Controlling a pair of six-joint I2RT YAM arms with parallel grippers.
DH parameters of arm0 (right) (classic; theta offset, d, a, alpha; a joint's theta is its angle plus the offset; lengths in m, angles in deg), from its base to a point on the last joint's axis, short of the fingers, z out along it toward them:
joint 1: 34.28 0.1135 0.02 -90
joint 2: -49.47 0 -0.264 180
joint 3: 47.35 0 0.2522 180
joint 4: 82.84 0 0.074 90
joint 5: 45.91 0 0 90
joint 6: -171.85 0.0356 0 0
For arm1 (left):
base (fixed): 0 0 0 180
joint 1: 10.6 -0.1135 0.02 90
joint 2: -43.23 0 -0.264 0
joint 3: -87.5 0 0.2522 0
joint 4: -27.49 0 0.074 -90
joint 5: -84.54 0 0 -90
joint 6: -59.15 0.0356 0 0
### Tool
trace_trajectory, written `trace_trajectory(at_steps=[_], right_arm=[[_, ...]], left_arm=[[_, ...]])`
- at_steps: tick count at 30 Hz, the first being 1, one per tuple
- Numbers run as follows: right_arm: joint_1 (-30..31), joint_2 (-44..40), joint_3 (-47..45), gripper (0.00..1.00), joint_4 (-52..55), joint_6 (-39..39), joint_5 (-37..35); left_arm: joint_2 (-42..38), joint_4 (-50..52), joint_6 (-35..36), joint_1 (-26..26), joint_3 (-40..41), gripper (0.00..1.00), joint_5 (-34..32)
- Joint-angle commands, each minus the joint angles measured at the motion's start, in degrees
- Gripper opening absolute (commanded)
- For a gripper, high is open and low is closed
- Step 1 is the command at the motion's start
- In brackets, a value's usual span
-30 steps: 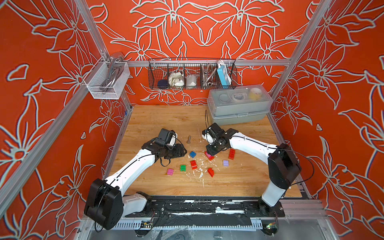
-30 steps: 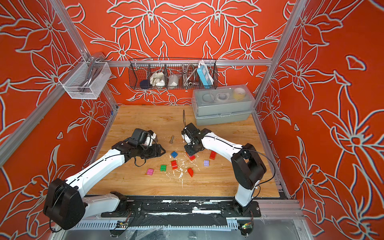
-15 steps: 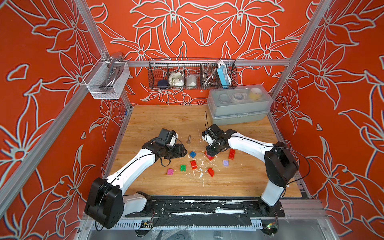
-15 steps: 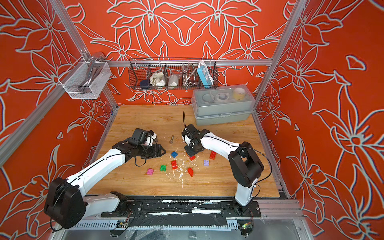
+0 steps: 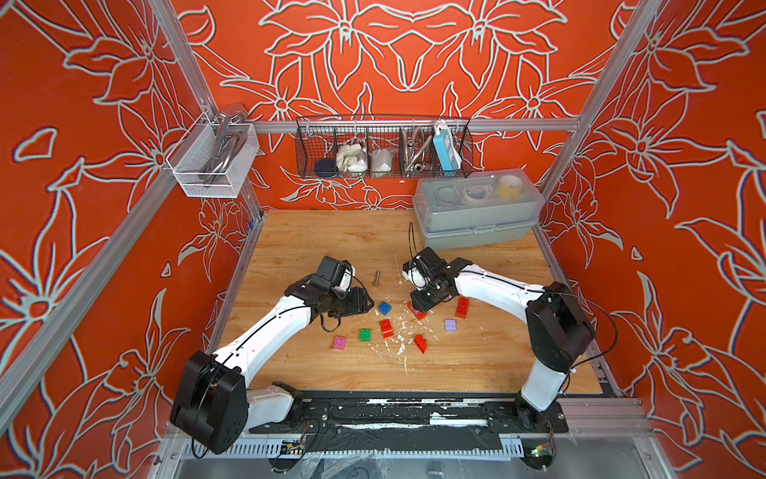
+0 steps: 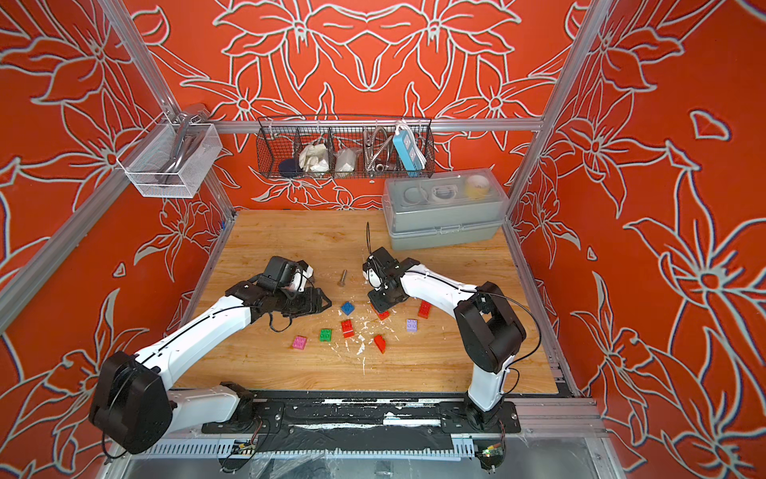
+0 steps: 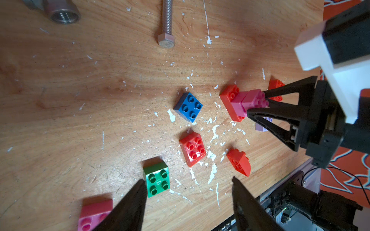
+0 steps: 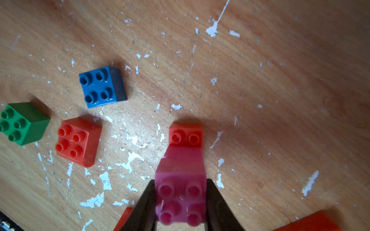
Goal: Assemble the number 1 with lego
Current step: Assemble the lego brick with the lego brick.
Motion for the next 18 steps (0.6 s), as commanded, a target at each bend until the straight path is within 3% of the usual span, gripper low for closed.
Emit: trace_trajectory(at_steps=[1, 18], right_arm=[[-0.2, 0.5, -2.4, 0.3, 0.3, 0.8, -0.2], [-0.1, -0.4, -3.8, 0.29, 1.6, 3.2, -6.4]], left_arm=[[0.2, 0.1, 0.8, 0.3, -0.8, 0.66, 0.6], [0.3, 0.0, 0.8, 0.3, -0.9, 0.66, 0.6]])
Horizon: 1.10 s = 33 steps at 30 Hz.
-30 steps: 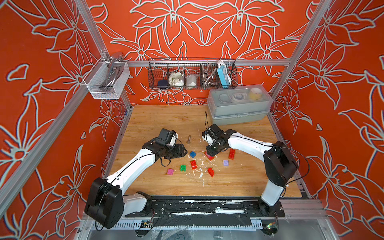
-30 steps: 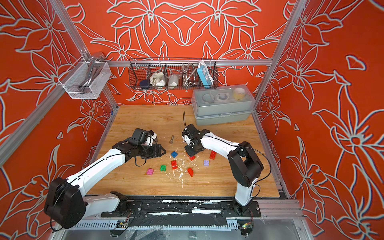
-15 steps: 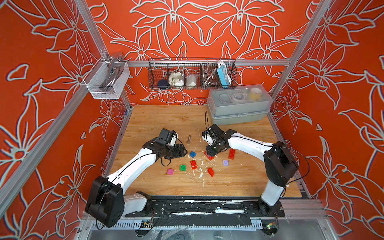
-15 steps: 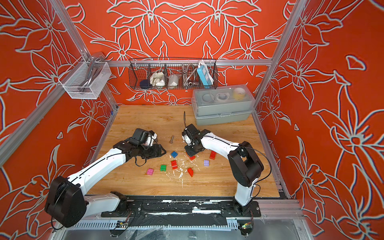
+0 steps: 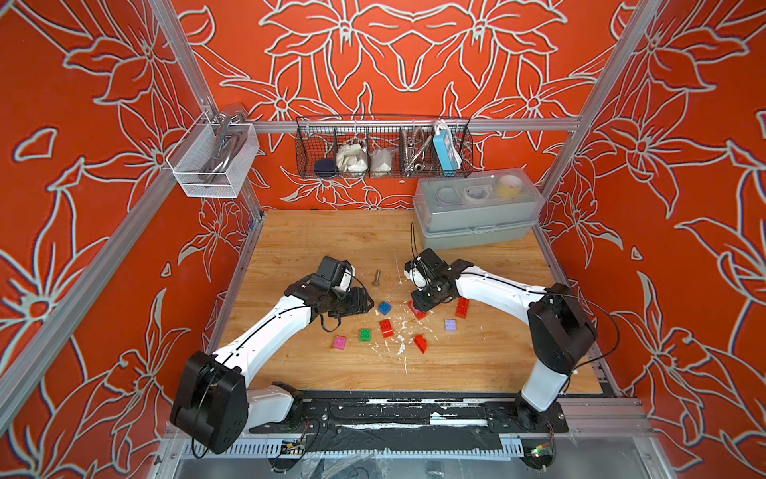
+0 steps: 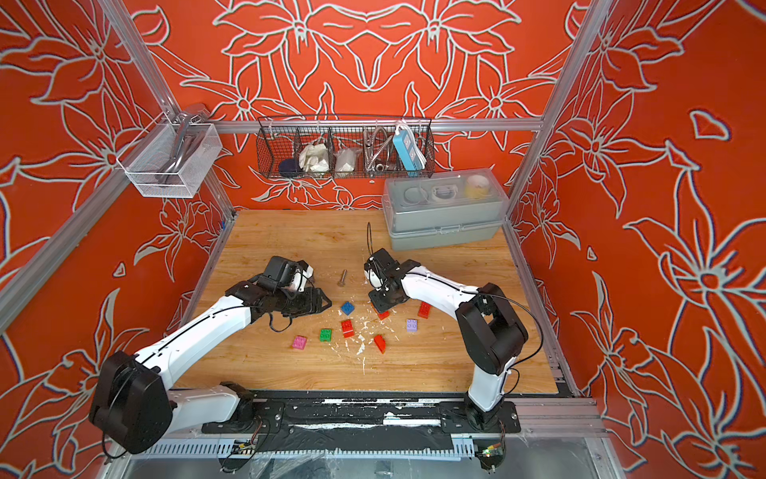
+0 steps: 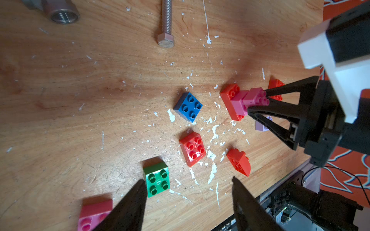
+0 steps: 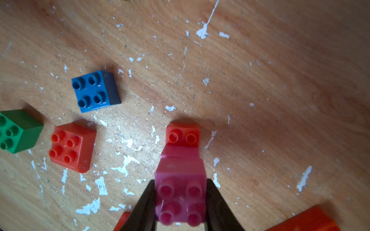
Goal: Assemble the number 1 with lego
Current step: Assemble the lego brick with the lego brick.
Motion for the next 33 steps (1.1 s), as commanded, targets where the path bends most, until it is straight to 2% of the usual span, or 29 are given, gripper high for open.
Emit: trace_trajectory(at_steps=[1, 8, 22, 33], right_arm=[[-0.1, 0.3, -2.6, 0.29, 3.0, 1.4, -3.2], [0.1, 0.0, -3.8, 0.29, 2.1, 2.3, 0.3], [1.7, 1.1, -2.8, 0.27, 5.9, 5.7, -9.8], [1.9, 2.3, -3.7, 0.27, 3.2, 6.9, -1.4]], left_arm=[[0.4, 0.1, 0.6, 0.2, -1.0, 0.66, 0.6], [0.4, -0.1, 0.6, 0.3, -1.1, 0.66, 1.0], [-0.7, -0.6, 0.4, 0.3, -1.1, 0.66, 1.8], [-1.7, -1.1, 0.3, 0.2, -0.8, 0.66, 2.2]])
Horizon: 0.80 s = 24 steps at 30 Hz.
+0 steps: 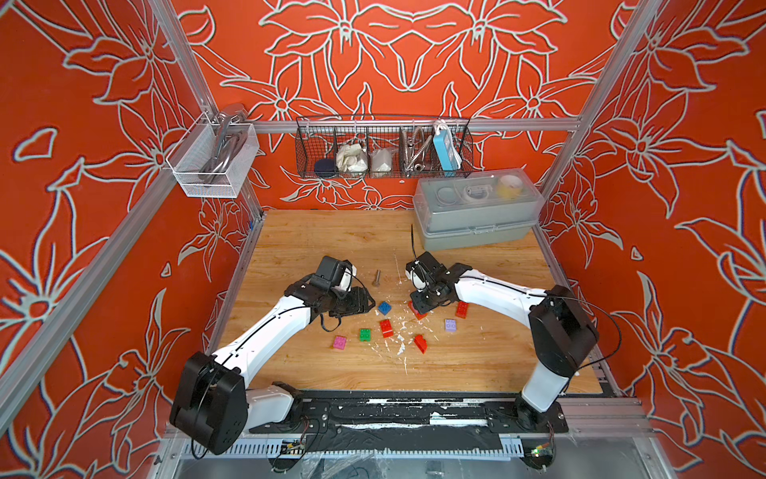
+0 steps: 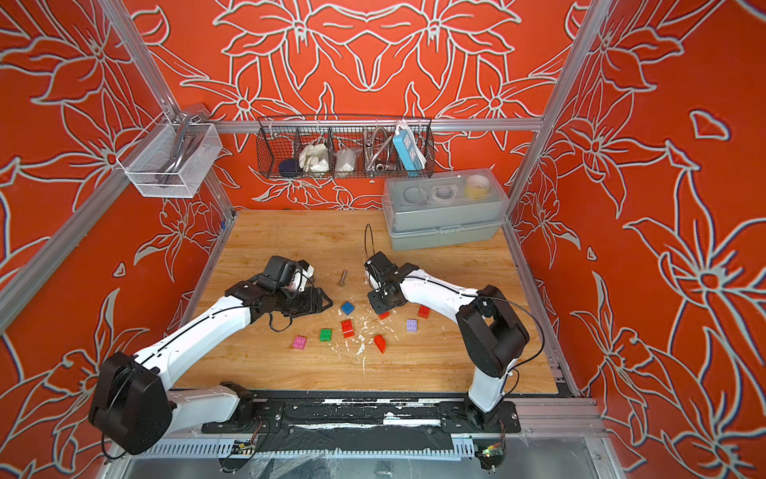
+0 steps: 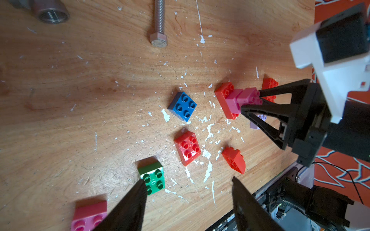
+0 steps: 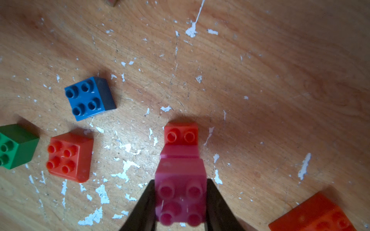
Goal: Assemble the number 1 with lego
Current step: Assemble the lego brick with the lego brick.
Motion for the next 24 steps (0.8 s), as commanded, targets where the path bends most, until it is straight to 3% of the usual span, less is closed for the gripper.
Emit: trace_trajectory(at_steps=[1, 8, 15, 24], right_arm=[[0.0, 2.9, -2.6, 0.27, 3.9, 1.2, 2.3], [0.0, 3.9, -2.8, 0.27, 3.8, 0.7, 3.5], [0.0, 4.8, -1.5, 0.24, 7.7, 0.7, -3.9], [0.9, 7.7, -0.3, 0.22, 8.2, 1.6, -2.1]], left_arm=[[-1.4, -0.6, 0.3, 0.2, -0.8, 0.66, 0.7], [-1.8, -0.6, 0.3, 0.1, -0.7, 0.66, 0.8], [-2.3, -0.6, 0.2, 0.1, -0.6, 0.66, 0.7], [-2.1, -0.8, 0.2, 0.1, -0.1, 0.66, 0.8]])
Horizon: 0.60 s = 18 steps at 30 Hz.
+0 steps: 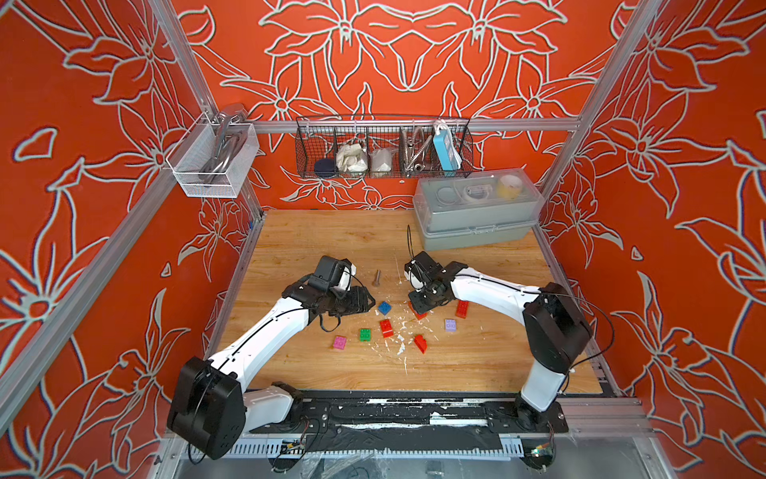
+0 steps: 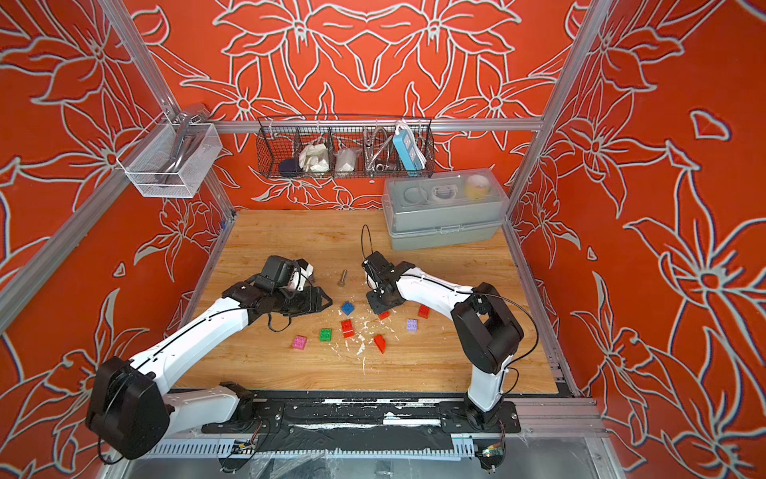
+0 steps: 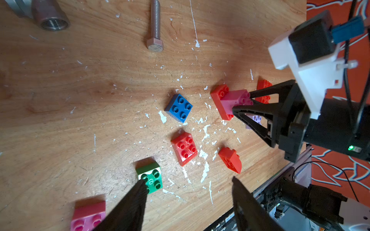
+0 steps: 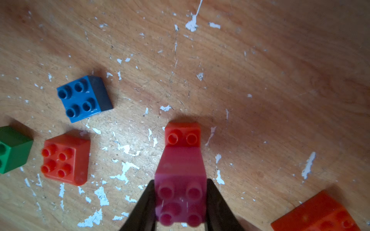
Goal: Assemble the number 1 with lego
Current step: Assemble the lego brick with the lego brick.
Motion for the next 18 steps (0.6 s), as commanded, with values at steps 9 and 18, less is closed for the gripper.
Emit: trace_trajectory(at_steps=[9, 18], right_arm=[[0.5, 2.0, 0.7, 0.46, 7.9, 1.2, -0.5], [0.4, -4.1, 7.2, 0.65, 11.3, 2.0, -1.7]], left_arm=[[-0.6, 1.9, 0.2, 0.1, -0.9, 0.69, -2.1], [-2.2, 11.8, 0.1, 0.1, -2.9, 0.76, -13.2]])
